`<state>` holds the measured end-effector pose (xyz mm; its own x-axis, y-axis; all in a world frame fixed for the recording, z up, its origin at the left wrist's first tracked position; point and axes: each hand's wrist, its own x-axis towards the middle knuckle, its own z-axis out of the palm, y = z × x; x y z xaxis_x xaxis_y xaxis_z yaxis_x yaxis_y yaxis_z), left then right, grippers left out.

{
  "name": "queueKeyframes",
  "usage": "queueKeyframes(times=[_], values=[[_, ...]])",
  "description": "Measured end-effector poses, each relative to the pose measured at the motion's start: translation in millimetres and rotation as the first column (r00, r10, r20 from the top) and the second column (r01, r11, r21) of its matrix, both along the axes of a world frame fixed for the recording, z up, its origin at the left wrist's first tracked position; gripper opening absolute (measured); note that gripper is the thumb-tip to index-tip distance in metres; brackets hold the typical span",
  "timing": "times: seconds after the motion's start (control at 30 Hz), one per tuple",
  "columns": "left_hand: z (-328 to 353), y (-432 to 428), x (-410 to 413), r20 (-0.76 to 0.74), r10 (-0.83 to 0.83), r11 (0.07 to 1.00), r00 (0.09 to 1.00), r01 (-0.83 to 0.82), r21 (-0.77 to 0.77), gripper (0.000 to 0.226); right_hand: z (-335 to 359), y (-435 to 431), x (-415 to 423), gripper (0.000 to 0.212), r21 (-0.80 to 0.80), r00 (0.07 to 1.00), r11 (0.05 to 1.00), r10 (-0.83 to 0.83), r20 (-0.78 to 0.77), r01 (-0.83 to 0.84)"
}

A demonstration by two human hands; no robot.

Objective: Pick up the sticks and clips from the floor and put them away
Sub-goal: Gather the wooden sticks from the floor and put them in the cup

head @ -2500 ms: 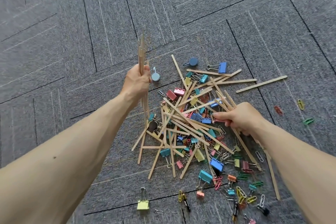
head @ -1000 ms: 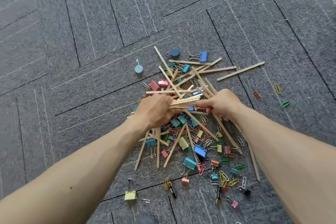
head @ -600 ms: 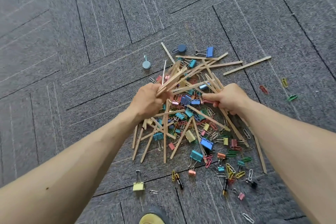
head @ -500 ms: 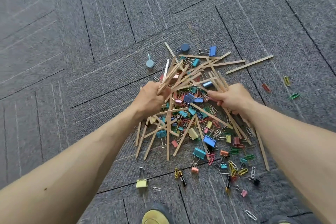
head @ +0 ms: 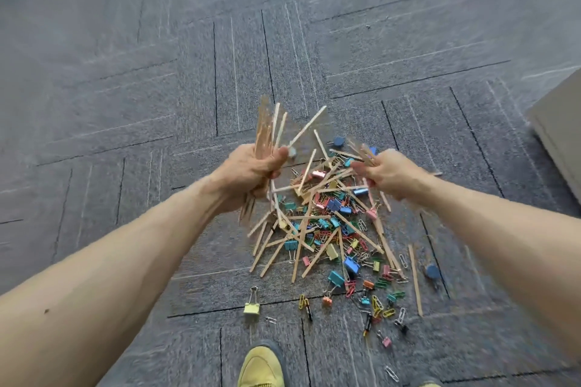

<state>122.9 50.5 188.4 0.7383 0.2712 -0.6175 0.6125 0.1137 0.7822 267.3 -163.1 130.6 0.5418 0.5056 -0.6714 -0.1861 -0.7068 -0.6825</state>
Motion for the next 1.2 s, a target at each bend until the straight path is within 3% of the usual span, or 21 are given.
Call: queueKeyframes(times=[0.13,0.4,0.67,0.87,1.03,1.2], values=[[91.7,-0.4,0.1,0.104,0.092,0.995,0.990,-0.096,0.037,0.022,104.2,11.8,-1.0,0.034,0.127,0.998,0.991,0.024,0.056,-0.031],[325.7,-56.2,-24.0,0.353,0.148,0.969,0.924,-0.208,0.137,0.023,341.5,-10.9,-36.8,0.046,0.389,0.974,0.921,-0.094,0.208,0.006],[489.1,-144.7,-58.8,0.546,0.032,0.956,0.837,-0.184,0.228,0.031,520.1,-84.4,-82.3,0.048,0.564,0.940,0.825,-0.163,0.300,-0.037],[567.2,-244.3,-59.4,0.635,-0.052,0.952,0.771,-0.154,0.266,0.033,610.7,-193.4,-109.8,0.047,0.669,0.841,0.738,-0.413,0.350,0.085],[599.1,-340.9,-57.3,0.698,-0.110,0.964,0.707,-0.094,0.248,0.030,643.1,-295.6,-137.8,0.046,0.819,0.733,0.535,-0.639,0.232,0.206],[614.9,-430.1,-57.9,0.751,-0.195,0.972,0.631,0.022,0.234,0.031,666.6,-380.3,-163.1,0.050,0.879,0.612,0.404,-0.771,0.178,0.253]])
